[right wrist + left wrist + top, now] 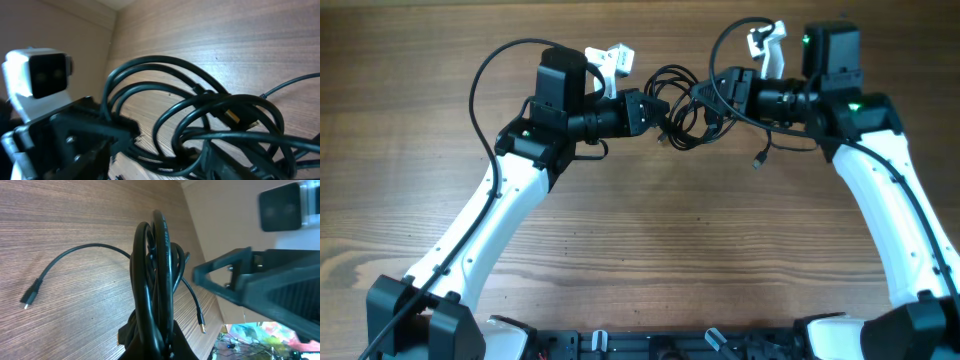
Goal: Untangle cables
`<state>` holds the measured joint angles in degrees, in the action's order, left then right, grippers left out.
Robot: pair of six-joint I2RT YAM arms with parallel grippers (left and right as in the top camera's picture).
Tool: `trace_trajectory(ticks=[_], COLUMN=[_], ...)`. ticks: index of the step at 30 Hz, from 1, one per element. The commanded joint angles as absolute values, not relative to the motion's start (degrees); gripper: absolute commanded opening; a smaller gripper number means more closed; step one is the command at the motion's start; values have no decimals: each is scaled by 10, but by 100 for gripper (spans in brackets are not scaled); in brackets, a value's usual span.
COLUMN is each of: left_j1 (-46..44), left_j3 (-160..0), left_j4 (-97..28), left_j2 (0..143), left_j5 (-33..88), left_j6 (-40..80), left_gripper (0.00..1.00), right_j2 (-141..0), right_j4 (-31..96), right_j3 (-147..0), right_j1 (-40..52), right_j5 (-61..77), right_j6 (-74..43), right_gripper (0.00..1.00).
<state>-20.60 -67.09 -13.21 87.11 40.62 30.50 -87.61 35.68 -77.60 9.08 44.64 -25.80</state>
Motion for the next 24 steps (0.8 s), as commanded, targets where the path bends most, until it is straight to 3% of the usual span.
trace_trajectory(ticks=[1,10,18,21,24], left_j1=[-209,-209,-209,-209,-204], left_j3=[-668,-668,-668,-668,-668], left_j4=[-123,-124,-124,-124,-128], left_j2=[872,872,872,872,872], left_j5=[426,426,431,430,415], left_j6=[309,310,323,324,325], left_gripper=[4,4,4,4,4], right_j2=[-897,-942,-989,-997,-991], right_j4=[352,294,249,249,251], right_j3=[-791,-791,-791,-791,-791], right_j1=[103,144,172,171,156], right_j5=[422,405,383,369,369], right_j6=[-272,-292,-317,-317,-317], right_gripper=[57,49,24,5,4])
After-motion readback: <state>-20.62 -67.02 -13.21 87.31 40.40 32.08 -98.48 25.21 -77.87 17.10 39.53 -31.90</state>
